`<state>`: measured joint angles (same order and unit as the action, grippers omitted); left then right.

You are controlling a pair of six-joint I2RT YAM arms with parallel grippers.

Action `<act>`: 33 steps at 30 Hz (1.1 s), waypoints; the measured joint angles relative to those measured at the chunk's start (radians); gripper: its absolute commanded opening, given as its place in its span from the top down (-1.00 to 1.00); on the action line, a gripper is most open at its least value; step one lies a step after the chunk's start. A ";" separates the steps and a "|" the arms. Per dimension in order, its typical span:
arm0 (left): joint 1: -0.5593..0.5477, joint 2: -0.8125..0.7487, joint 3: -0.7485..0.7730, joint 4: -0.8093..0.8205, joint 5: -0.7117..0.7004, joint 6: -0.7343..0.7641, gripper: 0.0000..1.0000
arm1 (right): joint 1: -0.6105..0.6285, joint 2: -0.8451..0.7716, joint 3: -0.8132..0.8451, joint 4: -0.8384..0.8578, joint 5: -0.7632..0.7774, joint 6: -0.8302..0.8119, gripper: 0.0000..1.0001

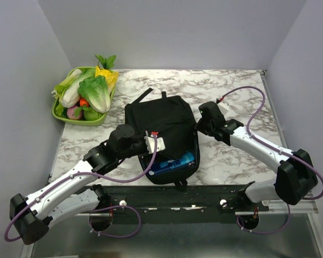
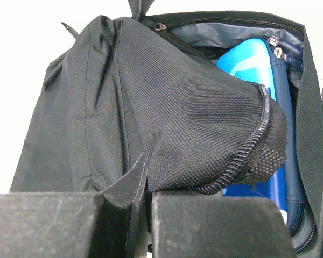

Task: Pack the student bag
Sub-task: Zip the student bag at the center of the board.

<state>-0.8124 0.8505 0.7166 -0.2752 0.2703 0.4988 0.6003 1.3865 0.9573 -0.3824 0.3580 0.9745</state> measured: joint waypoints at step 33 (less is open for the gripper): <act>-0.013 -0.005 0.045 -0.042 0.124 0.010 0.09 | 0.000 -0.208 -0.112 -0.045 -0.061 -0.056 0.14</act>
<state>-0.8253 0.8452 0.7612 -0.3172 0.3943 0.5091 0.5999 1.1782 0.8455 -0.4271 0.2966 0.9188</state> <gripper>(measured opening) 0.466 0.352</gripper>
